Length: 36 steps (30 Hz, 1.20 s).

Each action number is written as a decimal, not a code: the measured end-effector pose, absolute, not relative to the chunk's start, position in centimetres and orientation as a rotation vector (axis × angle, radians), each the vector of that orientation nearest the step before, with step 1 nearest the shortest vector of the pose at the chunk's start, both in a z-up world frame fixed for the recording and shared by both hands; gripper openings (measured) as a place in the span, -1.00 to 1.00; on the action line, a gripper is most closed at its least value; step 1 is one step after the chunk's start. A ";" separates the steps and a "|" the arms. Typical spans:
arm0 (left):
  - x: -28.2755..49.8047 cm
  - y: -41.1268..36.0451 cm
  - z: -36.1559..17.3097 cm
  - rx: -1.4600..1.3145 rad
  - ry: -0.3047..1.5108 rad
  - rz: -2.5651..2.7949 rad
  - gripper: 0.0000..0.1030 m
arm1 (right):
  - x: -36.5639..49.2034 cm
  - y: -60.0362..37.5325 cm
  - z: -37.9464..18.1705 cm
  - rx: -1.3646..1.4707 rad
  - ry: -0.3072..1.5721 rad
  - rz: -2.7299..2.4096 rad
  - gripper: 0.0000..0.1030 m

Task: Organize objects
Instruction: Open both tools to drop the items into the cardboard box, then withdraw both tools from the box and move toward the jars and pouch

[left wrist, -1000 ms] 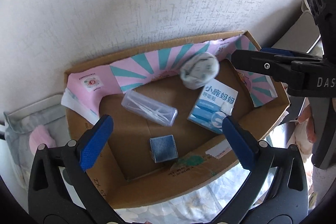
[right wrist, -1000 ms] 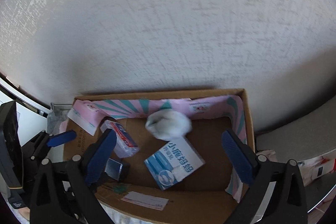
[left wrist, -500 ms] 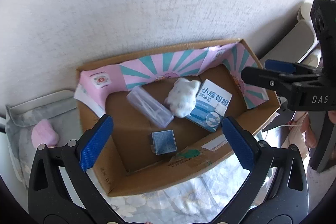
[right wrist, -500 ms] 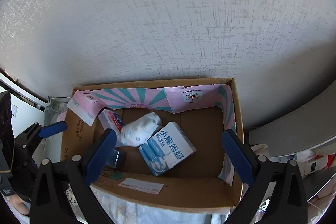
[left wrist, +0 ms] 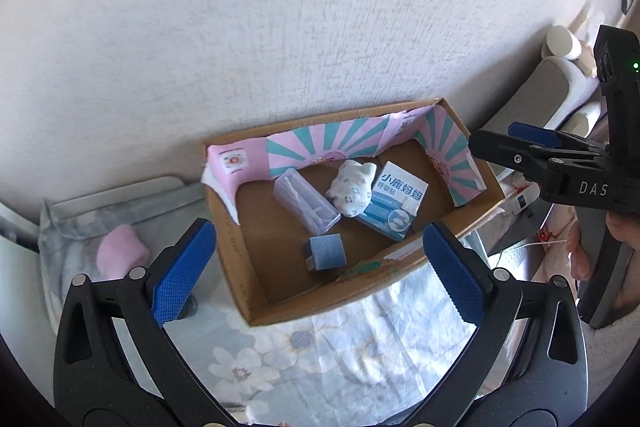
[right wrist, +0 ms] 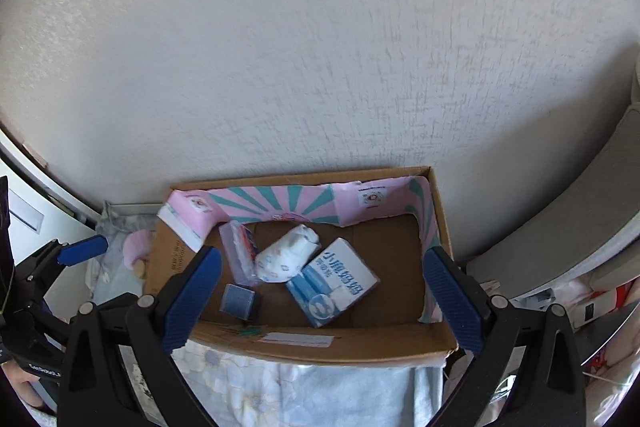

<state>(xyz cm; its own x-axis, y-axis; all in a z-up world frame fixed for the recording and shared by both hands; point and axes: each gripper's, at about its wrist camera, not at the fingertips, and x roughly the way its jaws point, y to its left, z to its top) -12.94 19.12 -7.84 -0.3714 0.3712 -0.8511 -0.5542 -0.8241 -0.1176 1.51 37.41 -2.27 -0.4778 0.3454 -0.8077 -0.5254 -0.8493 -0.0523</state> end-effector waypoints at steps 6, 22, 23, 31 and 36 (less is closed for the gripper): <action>-11.4 15.8 -5.6 -1.249 0.237 2.233 1.00 | 1.7 34.0 -1.6 -1.167 0.256 2.349 0.95; -6.6 3.0 -1.1 -1.109 0.216 2.310 1.00 | 1.7 20.4 -2.4 -1.127 0.174 2.456 0.95; -6.5 1.9 -1.1 -1.113 0.206 2.318 1.00 | 1.6 19.1 -2.8 -1.124 0.153 2.465 0.95; -5.0 -5.3 -2.5 -1.126 0.133 2.386 1.00 | 2.2 13.7 -6.1 -1.087 0.164 2.511 0.95; -4.6 -7.9 -4.1 -1.156 0.099 2.399 1.00 | 2.5 11.1 -8.4 -1.053 0.136 2.591 0.95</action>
<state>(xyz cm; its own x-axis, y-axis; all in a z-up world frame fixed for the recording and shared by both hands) -4.58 -7.92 -4.11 -0.5329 0.3829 -0.7546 -0.4441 -0.8856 -0.1358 2.53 11.14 -8.43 -0.6676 0.2742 -0.6922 -0.3453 -0.9377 -0.0384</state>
